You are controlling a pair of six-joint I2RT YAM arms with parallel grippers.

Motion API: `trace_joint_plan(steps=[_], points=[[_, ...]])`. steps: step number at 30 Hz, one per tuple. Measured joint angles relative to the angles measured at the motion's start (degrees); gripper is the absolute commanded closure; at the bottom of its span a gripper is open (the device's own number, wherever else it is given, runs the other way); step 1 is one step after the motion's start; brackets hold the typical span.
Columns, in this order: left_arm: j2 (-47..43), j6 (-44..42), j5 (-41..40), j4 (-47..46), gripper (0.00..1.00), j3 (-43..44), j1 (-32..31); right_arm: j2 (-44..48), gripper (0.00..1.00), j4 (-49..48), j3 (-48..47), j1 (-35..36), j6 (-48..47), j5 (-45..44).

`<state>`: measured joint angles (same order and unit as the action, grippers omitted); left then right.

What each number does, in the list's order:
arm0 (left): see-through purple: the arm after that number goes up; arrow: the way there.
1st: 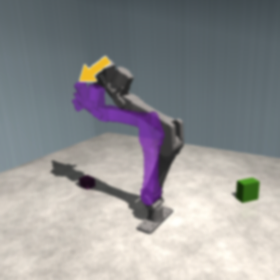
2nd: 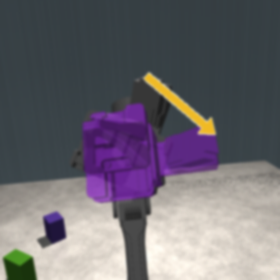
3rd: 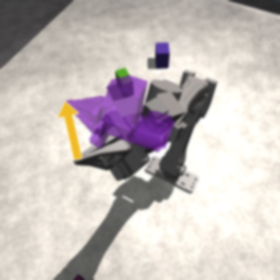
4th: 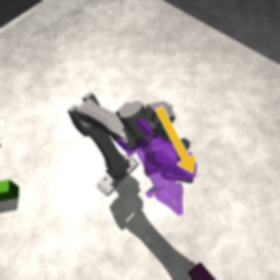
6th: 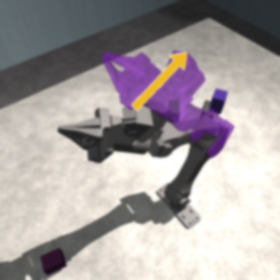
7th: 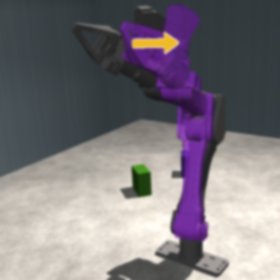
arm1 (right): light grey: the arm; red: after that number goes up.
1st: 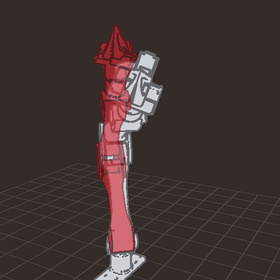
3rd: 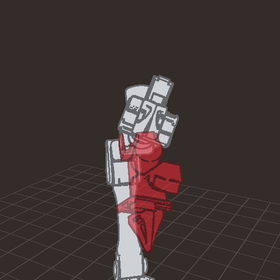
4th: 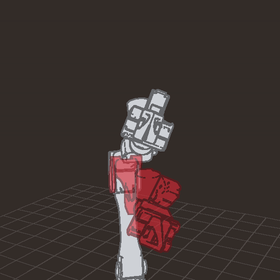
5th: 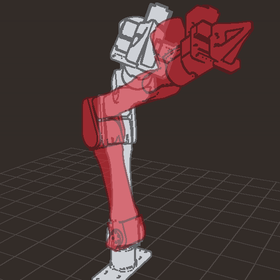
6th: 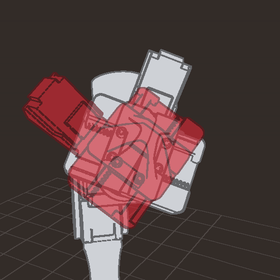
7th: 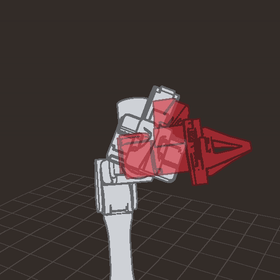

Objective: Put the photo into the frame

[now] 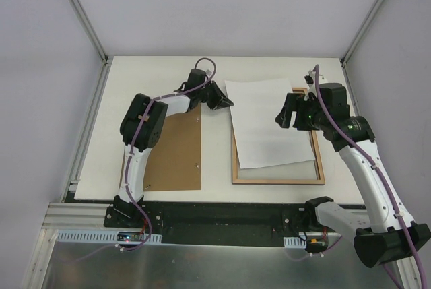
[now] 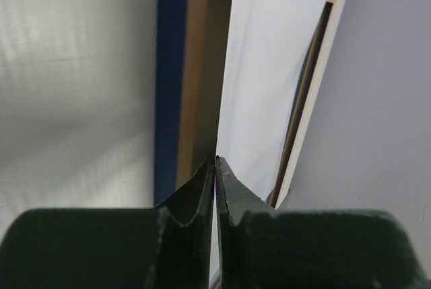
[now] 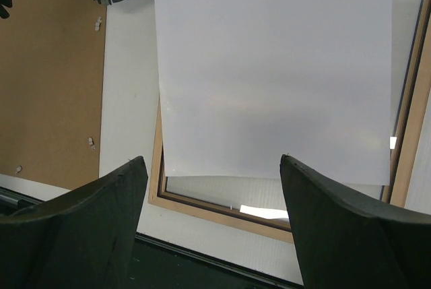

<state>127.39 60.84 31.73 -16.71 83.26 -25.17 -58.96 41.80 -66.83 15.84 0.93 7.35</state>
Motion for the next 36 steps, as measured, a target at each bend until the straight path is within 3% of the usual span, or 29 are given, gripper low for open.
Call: trace_joint_plan(steps=[18,36], points=[[5.81,-5.05,9.55,6.36,1.00,9.88,0.02,-0.92,0.19,-0.07,0.00,0.00,-0.98,-0.33],[6.32,-10.67,16.90,10.25,1.00,10.84,3.80,-1.66,0.19,-0.09,0.00,-0.02,-1.66,-0.72]])
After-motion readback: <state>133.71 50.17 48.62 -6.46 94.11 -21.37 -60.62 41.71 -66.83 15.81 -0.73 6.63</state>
